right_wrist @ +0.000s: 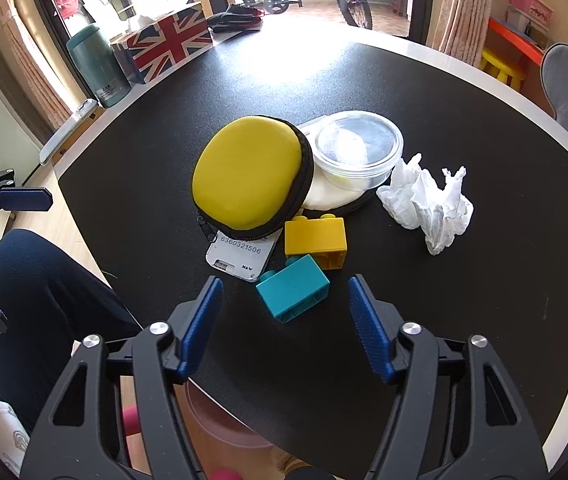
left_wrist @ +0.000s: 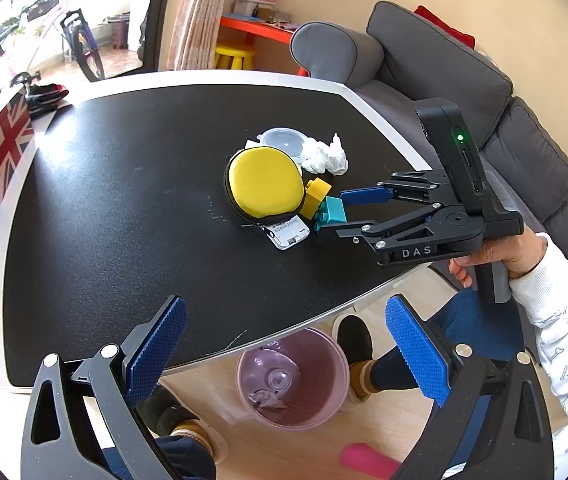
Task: Collect trash
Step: 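Reach the right gripper to the teal toy block and grasp it, then grasp the yellow round zip case with the left gripper while the right lifts the teal block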
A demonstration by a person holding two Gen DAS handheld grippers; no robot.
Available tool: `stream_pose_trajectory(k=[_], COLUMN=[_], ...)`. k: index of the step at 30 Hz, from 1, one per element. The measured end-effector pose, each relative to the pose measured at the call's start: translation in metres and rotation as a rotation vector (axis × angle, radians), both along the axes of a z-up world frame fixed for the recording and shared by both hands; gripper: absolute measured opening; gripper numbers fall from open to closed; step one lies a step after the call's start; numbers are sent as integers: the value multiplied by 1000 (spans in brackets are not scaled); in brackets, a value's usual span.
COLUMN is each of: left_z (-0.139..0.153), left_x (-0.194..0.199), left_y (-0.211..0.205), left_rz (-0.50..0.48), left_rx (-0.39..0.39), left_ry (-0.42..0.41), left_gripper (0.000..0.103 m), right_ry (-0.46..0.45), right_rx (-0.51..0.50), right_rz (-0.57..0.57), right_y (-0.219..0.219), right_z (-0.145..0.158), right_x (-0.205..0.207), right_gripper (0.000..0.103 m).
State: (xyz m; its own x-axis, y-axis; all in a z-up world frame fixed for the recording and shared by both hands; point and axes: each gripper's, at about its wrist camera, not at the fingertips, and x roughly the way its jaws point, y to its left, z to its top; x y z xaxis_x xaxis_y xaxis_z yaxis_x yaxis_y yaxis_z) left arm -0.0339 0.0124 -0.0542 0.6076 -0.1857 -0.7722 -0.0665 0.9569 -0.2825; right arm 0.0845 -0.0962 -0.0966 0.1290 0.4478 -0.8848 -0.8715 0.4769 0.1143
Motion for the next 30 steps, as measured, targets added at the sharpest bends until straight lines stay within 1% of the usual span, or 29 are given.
stream_pose_trajectory(k=[4,6,8,19,30], left_z=[-2,-3,-3,-2,9], left_x=[1,1,1,10,40], left_y=[0,0,0,0,-1], left_rz=[0,-1,-1,-9,-27], left_rx=[-4,-6,-6,3,23], left_ry=[3,5,6,3,-5], left_gripper=[96,96,96,96,96], right_ry=[-2,-4,-7,-12,5], right_rx=[-2,-5,-4,31,60], right_rz=[1,0,1,-19,-71], right_y=[3,3,2,-10,-35], right_z=[-2,-3,-2,14,29], right_x=[1,1,1,-2,-5], right_gripper=[50,41,37,37,37])
